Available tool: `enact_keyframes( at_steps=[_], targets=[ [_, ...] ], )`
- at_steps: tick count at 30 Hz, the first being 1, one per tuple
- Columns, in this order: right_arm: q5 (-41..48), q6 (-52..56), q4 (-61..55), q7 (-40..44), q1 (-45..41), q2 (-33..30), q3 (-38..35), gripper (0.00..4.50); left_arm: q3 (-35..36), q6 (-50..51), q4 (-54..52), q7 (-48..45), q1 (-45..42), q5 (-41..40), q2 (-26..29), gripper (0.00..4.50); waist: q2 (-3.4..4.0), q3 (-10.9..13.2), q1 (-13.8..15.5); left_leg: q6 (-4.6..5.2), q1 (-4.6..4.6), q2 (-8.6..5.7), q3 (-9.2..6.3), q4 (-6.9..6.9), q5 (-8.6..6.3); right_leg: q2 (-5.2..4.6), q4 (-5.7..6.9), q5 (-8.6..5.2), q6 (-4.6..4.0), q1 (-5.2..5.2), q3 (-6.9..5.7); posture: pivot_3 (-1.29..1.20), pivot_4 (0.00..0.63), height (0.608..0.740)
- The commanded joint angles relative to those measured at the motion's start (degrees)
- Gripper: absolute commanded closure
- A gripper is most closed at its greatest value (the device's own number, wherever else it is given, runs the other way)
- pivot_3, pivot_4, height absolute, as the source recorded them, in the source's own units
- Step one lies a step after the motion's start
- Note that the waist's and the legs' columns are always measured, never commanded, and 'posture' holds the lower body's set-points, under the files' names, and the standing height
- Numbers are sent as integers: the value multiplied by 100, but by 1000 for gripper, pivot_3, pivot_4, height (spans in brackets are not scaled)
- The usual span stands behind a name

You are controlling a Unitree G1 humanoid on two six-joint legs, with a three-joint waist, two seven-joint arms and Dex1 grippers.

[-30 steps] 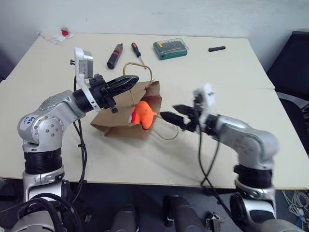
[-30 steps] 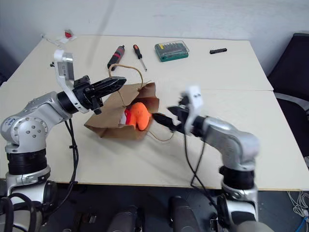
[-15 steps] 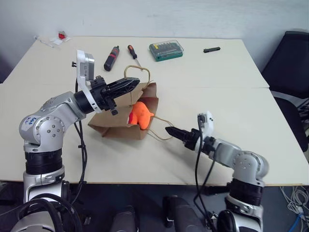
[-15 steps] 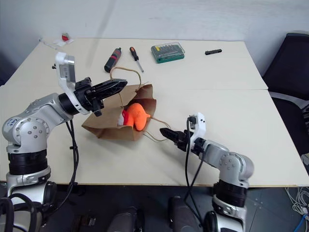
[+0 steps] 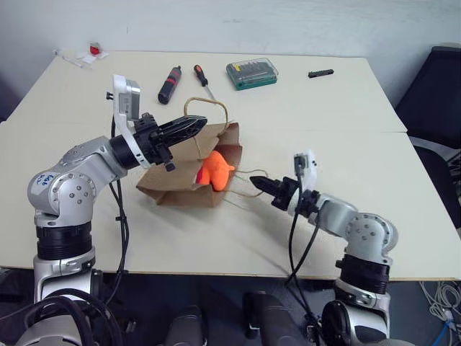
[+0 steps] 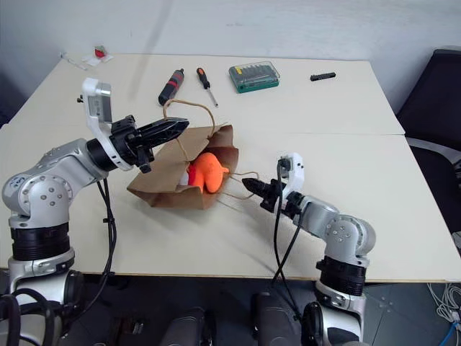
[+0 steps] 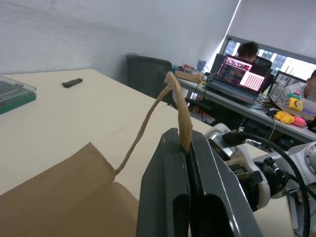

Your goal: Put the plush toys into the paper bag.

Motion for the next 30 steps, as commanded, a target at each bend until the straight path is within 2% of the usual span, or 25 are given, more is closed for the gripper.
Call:
enact_keyframes(
  at_steps=[1,5,10,17,21,22,25,30],
  targets=[
    [619,-131,-562,192,-534,-510,-352,4462,157,-235,12,68,-220,95,31,4500,0,0,13,0,0,0,0,1,0,0,0,0,0,0,0,0,150,740],
    [1009,-242,-741,85,-1301,-1133,-507,4462,125,-470,294,145,-416,224,-145,4500,8,5,29,1,-10,0,-1,5,0,1,2,1,2,-12,-1,0,150,740],
    [857,-484,-908,55,-1640,-1502,-5,4462,-29,-815,615,214,-586,455,-515,4500,7,4,67,1,-12,1,-1,2,1,2,-3,1,2,-11,-3,0,150,740],
    [89,-1109,-1086,269,-1292,-2061,853,4462,-110,-906,728,176,-627,577,-735,4500,7,4,113,2,-17,1,0,6,0,0,-5,2,3,-13,-3,0,150,740],
    [238,-1155,-1181,270,-1122,-2155,720,4462,92,-624,446,160,-377,350,-541,4500,7,4,104,3,-18,0,0,8,0,-1,-3,2,4,-13,-3,0,150,740],
    [318,-1116,-1211,262,-1089,-2174,648,4500,136,-568,345,143,-295,307,-475,4088,7,4,88,3,-17,1,0,8,0,0,-3,2,4,-13,-3,0,150,740],
    [591,-948,-1364,365,-945,-2383,542,3826,276,-383,-28,133,-39,129,-263,3283,7,4,92,2,-17,5,-1,3,1,1,-3,2,4,-15,-3,0,150,740],
    [918,-762,-1549,552,-678,-3026,351,2105,558,3,-766,114,603,-201,236,1697,7,4,112,3,-17,3,-5,4,0,-4,-8,2,4,-11,-3,0,150,740]
  ],
)
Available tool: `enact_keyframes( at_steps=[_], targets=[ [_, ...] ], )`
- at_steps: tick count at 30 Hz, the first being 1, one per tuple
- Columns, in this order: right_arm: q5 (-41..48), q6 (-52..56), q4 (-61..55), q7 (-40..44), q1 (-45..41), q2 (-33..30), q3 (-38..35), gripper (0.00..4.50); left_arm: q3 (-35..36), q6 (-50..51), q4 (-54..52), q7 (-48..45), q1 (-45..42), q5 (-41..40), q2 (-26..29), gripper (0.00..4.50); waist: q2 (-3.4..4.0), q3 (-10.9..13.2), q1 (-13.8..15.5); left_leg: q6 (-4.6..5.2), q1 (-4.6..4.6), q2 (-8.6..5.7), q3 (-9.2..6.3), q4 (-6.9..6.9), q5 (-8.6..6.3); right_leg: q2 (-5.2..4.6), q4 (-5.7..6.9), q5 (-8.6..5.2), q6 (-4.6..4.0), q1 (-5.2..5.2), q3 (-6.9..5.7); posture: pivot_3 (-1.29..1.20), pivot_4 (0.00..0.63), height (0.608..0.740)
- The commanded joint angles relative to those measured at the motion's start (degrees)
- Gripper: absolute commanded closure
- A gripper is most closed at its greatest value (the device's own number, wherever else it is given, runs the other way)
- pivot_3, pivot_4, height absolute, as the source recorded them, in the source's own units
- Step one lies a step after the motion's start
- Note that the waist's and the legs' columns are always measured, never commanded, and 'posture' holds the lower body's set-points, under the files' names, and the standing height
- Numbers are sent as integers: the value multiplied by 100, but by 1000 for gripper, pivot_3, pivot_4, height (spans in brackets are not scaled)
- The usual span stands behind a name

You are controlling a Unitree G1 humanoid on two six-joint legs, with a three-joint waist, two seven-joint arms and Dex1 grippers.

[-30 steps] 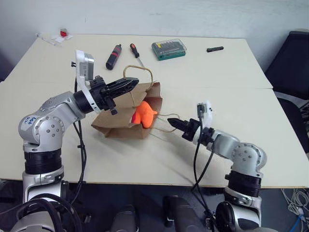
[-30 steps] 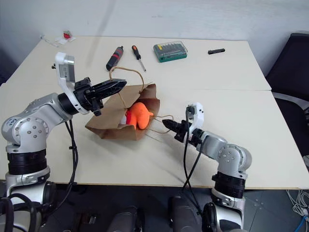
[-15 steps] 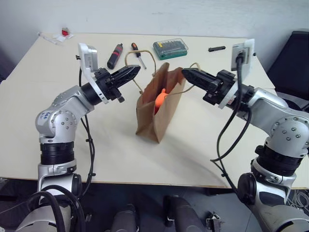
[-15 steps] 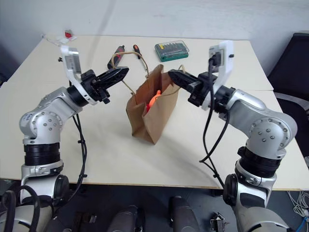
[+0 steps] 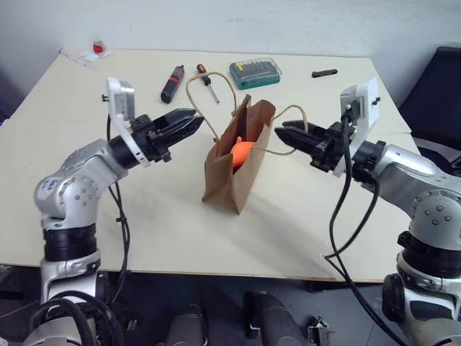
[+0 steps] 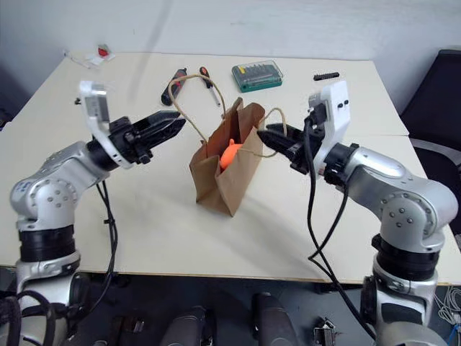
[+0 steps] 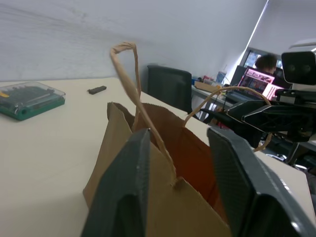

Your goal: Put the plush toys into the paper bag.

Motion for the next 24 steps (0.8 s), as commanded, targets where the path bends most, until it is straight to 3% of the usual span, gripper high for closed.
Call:
enact_keyframes(
  at_steps=[1,5,6,11,16,24],
  targets=[
    [310,89,-266,210,104,-486,-347,1765,302,218,-662,-61,370,-330,332,1389,0,0,4,2,2,-1,0,1,-1,-2,0,0,0,2,0,0,150,740],
    [566,186,-257,669,325,-1202,-551,368,54,183,-1247,-306,1185,-208,599,99,0,0,7,6,4,-2,-1,0,-4,-2,-17,0,0,7,0,0,150,740],
    [663,213,-242,818,400,-1371,-619,46,-77,60,-1298,-351,1326,-60,613,0,0,0,20,6,4,-2,-1,0,-4,-3,-25,0,0,7,0,0,150,740],
    [249,-206,-338,1282,1081,-1785,-321,14,-852,-694,-1199,-522,1539,744,428,0,-1,-1,41,11,12,-4,-6,1,-5,-3,-36,0,0,23,-3,0,150,740],
    [-724,-939,-306,833,1166,-929,888,1266,-1348,-1302,-887,-466,1403,1321,-12,0,-1,-1,-15,11,14,-3,-1,1,-5,0,-29,1,1,20,3,0,150,740],
    [-2488,-2173,550,607,762,436,2609,4169,-1697,-1703,-468,-250,1167,1870,-561,0,-1,-1,8,4,14,-4,0,5,0,2,-21,1,1,13,3,0,150,740]
  ],
)
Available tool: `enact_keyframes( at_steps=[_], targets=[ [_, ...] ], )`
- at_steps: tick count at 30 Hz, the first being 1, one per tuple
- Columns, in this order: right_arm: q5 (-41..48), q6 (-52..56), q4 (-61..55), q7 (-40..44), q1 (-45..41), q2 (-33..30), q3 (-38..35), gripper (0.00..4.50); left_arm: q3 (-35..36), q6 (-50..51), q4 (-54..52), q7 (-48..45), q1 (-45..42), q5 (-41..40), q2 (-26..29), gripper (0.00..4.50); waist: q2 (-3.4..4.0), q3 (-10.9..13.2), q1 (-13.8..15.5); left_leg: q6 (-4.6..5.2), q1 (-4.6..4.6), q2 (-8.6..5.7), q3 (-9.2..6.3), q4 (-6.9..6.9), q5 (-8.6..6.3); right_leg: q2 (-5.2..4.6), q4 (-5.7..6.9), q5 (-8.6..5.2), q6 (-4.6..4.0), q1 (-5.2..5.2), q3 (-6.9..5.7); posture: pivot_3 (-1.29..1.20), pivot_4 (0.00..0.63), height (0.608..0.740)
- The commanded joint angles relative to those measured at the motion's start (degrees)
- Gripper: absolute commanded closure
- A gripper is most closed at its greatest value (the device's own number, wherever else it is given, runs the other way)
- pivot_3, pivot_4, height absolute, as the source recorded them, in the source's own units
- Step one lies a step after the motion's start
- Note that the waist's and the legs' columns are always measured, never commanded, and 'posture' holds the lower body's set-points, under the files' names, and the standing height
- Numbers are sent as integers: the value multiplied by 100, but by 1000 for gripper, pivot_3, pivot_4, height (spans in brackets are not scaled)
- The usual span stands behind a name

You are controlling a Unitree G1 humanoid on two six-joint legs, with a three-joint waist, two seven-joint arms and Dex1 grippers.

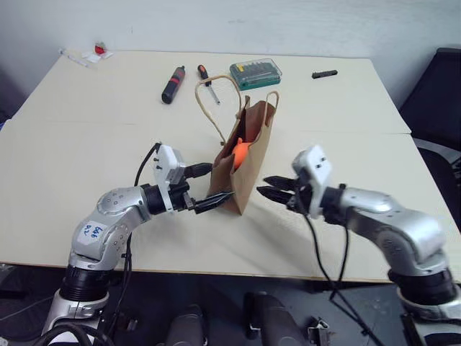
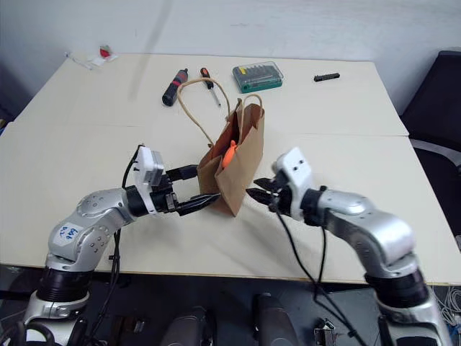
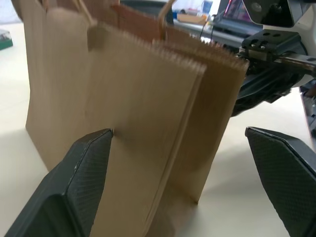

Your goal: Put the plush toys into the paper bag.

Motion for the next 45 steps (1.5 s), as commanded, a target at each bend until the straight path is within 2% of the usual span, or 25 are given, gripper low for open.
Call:
enact_keyframes(
  at_steps=[1,7,8,10,16,19,22,25,27,30,33,35,36,39,42,45],
  targets=[
    [-486,-491,195,34,-208,307,314,4469,-64,-180,15,130,-170,205,-148,0,0,0,4,0,-2,0,0,1,0,0,1,0,0,-2,-1,0,150,740],
    [-794,-755,502,160,-289,668,416,4469,-155,-347,439,653,-354,729,-541,0,0,0,14,10,-10,-2,-4,4,-4,-6,8,4,6,2,-9,0,150,740],
    [-835,-771,503,180,-261,689,420,4493,-138,-380,524,724,-420,765,-634,187,0,0,16,11,-10,-2,-4,4,-4,-6,8,4,7,2,-9,0,150,740],
    [-898,-786,491,218,-216,717,403,4500,-128,-442,635,751,-489,824,-728,635,0,0,14,10,-11,-2,-5,5,-4,-6,10,4,7,1,-10,0,150,740],
    [-843,-800,172,351,112,576,78,4500,-198,-699,973,424,-584,906,-765,2578,0,0,9,10,-9,-1,-4,4,-4,-5,14,4,7,1,-10,0,150,740],
    [-720,-820,-583,587,867,-81,-645,4500,-180,-794,1351,-218,-822,662,-728,3577,0,0,92,10,-13,-3,-6,5,-4,-6,13,4,7,1,-13,0,150,740],
    [-11,-500,-1259,904,1555,-555,-1551,4500,-204,-912,1694,-1042,-1076,489,-597,4479,0,0,165,14,-18,-6,-7,6,-6,-6,3,5,9,4,-17,0,150,740],
    [947,-145,-1902,1479,2660,-1154,-3125,3844,-382,-983,2293,-2081,-1603,418,-478,4500,0,0,226,16,-14,-7,-7,8,-7,-4,-6,6,10,9,-17,0,150,740],
    [1404,-27,-2106,1744,3216,-1414,-3937,3181,-486,-1110,2684,-2576,-1898,470,-471,4500,0,0,246,16,-10,-7,-9,9,-7,4,-10,6,10,14,-20,0,150,740],
    [1793,66,-2201,2081,4150,-1592,-5355,2102,-791,-1900,3762,-3380,-2498,857,-647,4500,-1,0,287,21,2,-10,1,11,-9,9,-14,7,13,21,-9,0,150,740],
    [1705,-71,-2187,2132,4670,-1584,-5840,1041,-956,-2716,4757,-3772,-2891,1243,-833,4500,-4,-2,273,28,12,-11,17,11,-13,19,-13,10,18,23,9,0,150,740],
    [1632,-174,-2151,2070,4851,-1519,-5943,277,-995,-3158,5349,-3938,-3083,1449,-937,4500,-4,-2,252,36,18,-11,21,9,-18,20,-13,10,18,25,15,0,150,740],
    [1641,-211,-2139,2040,4893,-1506,-5952,31,-982,-3302,5547,-3996,-3143,1511,-972,4500,-5,-1,245,37,22,-11,23,9,-18,21,-12,10,18,25,19,0,150,740],
    [1616,-321,-2135,1978,4973,-1477,-5833,31,-921,-3625,5928,-4031,-3199,1678,-976,4500,-6,-1,220,37,24,-10,24,7,-18,22,-10,10,18,24,23,0,150,740],
    [1629,-382,-2081,2042,4957,-1579,-5691,31,-811,-3341,5711,-3913,-3079,1695,-783,4500,-6,-1,210,37,27,-9,24,7,-18,20,-6,10,19,25,25,0,150,740],
    [1648,-419,-1813,2293,4808,-1839,-5558,0,-656,-2668,4764,-3907,-2647,1569,-198,3893,-5,-1,112,35,31,-8,28,6,-17,19,-2,10,18,24,31,0,150,740]
  ],
)
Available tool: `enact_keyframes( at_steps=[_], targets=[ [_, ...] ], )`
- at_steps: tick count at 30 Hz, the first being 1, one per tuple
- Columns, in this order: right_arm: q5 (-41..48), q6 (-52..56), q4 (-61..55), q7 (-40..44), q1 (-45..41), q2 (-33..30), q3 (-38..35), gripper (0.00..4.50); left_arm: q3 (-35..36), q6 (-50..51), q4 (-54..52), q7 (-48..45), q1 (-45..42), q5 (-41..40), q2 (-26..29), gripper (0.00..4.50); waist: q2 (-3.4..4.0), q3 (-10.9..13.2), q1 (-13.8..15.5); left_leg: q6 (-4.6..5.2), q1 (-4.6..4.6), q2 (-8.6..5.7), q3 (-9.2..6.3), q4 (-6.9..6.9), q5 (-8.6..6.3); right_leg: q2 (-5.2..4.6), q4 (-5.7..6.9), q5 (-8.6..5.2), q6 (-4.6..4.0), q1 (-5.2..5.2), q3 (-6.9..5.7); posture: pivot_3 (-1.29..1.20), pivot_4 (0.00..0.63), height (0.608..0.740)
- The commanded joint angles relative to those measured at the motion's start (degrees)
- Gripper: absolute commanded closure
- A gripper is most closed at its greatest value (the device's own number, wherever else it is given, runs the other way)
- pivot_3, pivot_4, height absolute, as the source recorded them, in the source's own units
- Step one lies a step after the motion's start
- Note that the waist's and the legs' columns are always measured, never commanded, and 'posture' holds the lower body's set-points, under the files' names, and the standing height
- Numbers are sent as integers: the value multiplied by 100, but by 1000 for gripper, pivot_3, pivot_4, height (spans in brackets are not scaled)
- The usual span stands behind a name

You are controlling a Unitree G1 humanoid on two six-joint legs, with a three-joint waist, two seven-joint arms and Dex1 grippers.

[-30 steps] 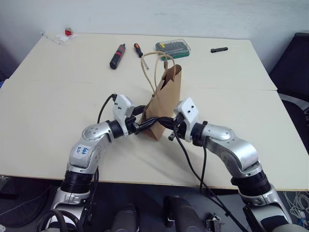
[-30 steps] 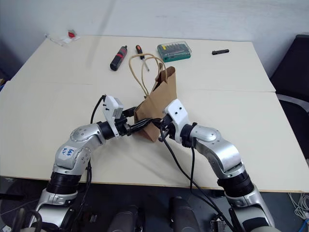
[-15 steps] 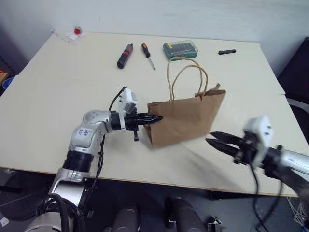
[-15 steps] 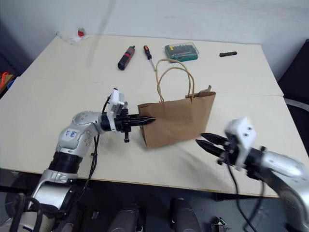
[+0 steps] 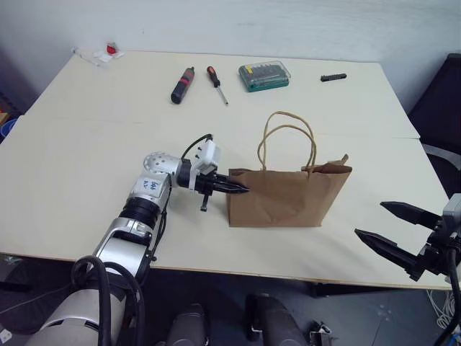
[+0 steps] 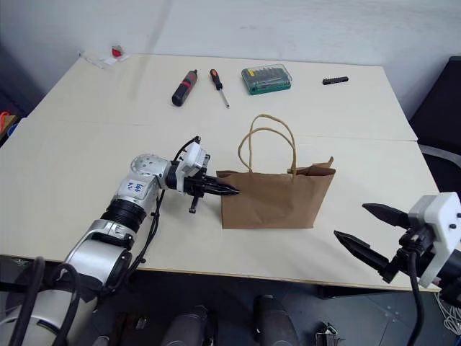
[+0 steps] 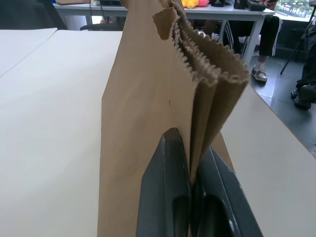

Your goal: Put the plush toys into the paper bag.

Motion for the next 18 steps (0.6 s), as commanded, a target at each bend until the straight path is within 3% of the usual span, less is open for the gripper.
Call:
enact_keyframes(
  at_steps=[1,4,9,12,15,18],
  targets=[
    [20,-137,308,336,-131,-349,21,0,341,875,-1221,69,505,-176,733,3611,0,0,-66,-2,9,1,4,-8,1,3,2,0,0,0,12,0,150,740],
    [-1,-189,699,674,-272,-650,50,0,769,1853,-2487,331,1040,-590,1333,2686,0,0,-88,-10,17,5,-3,-11,3,2,9,-3,-5,1,14,0,150,740],
    [14,-188,1650,1342,-786,-1257,126,0,2211,4178,-4656,691,2207,-1914,2822,1111,-2,1,-130,-10,16,4,-5,-9,3,-9,8,-3,-5,2,14,0,150,740],
    [66,-142,2198,1634,-1187,-1576,204,0,3181,5073,-5115,706,2763,-2581,3580,125,-2,1,-146,-11,19,5,-7,-12,3,-11,5,-4,-7,4,13,0,150,740],
    [82,-117,2824,1640,-1851,-1779,460,0,3809,5286,-5168,1074,2918,-2796,3799,42,1,3,-129,-9,40,3,-6,-10,2,-14,2,-6,-9,30,12,0,150,740],
    [-37,-143,3125,1655,-2249,-1803,745,0,3778,5085,-5351,1508,2994,-2689,3622,42,3,3,-93,9,63,1,-25,-11,-10,-20,-15,-7,-11,74,-8,0,150,740]
  ],
)
